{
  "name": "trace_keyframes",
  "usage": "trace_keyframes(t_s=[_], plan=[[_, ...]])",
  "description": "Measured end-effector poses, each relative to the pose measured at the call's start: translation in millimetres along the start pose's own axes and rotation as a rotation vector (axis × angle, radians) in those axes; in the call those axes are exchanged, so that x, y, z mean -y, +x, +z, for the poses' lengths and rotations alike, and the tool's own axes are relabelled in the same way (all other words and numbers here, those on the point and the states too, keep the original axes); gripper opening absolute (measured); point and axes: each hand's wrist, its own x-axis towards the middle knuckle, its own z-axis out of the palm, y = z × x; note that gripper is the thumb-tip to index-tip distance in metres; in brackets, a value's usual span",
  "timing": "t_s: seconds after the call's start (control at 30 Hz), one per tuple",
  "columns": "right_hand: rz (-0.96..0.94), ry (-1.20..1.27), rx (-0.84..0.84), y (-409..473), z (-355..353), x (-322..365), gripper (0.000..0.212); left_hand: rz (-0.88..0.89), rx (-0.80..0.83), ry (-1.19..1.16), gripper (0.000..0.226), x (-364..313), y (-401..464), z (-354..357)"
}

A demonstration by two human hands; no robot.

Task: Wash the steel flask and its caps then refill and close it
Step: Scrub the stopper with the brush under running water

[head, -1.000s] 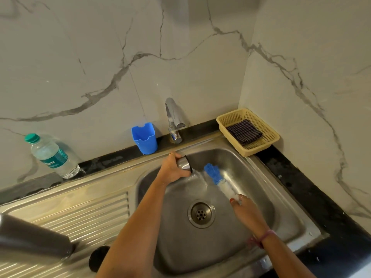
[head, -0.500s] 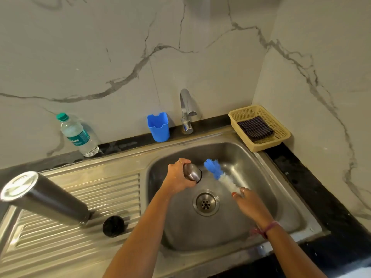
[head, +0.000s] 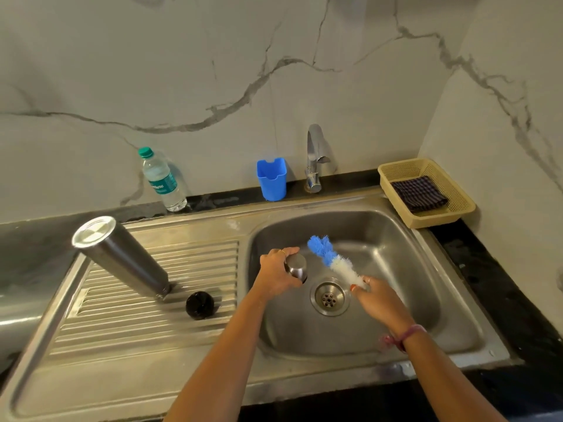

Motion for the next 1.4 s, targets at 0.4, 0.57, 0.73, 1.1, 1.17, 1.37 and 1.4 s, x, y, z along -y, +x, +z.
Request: trace_keyframes(t_s=[0.4,0.57,0.73,1.1,1.17,1.37,1.4], plan=[[-0.042,0.022,0.022,10,26,16,0.012,-0.047,-0.112,-0.06,0.089,19,-27,-19],[-0.059,0.13,-0.015,12,43,22,0.011,-0.043,-0.209,-0.064,0.078,33,-30,-42],[-0.057,0.159,-0.051,10,57,26,0.012,-0.135,-0.292,-0.003,0.082,50,-26,-81],[-0.037,0.165,-0.069,5,79,25,0.011,-0.284,-0.222,0.254,0.08,80,-13,-130],[-0.037,0.163,-0.085,7,84,25,0.017,-0.305,-0.208,0.27,0.082,83,-11,-131],[-0.02,0.168,-0.121,6,92,27,0.021,-0.349,-0.157,0.324,0.082,89,-5,-131],[-0.02,0.168,-0.117,6,93,27,0.021,-0.354,-0.151,0.335,0.081,89,-5,-130]])
